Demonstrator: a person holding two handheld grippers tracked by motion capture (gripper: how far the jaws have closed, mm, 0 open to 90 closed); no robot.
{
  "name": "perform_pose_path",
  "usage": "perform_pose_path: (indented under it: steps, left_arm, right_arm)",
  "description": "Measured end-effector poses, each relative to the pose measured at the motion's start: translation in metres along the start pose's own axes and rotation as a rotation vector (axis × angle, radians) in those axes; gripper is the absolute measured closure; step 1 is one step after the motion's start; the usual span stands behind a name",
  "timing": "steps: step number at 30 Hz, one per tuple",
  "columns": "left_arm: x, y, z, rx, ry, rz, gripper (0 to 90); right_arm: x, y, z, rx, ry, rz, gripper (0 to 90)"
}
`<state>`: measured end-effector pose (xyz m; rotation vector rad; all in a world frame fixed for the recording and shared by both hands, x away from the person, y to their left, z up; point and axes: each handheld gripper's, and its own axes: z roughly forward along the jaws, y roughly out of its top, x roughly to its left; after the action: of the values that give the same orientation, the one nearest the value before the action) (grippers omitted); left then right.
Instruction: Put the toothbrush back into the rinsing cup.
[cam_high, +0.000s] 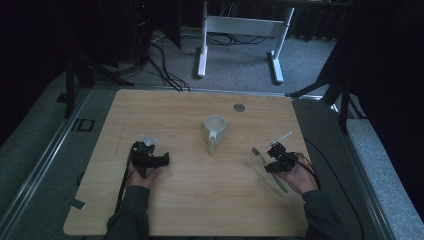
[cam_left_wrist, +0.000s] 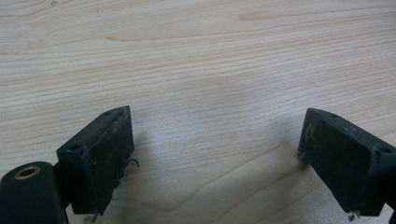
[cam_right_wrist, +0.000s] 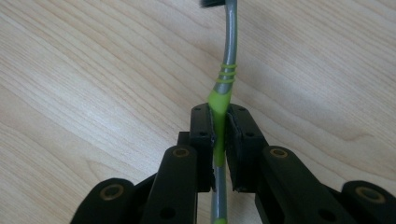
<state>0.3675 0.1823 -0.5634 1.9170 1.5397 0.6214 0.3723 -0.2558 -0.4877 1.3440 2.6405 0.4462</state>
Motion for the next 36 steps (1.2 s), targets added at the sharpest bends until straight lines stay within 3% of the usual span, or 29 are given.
perform_pose_path:
  steps: [36]
  left_arm:
    - [0.000, 0.000, 0.000, 0.000, 0.000, 0.000, 10.8]
  right_arm:
    - [0.000, 0.010, -0.021, -0.174, 0.046, 0.037, 81.6]
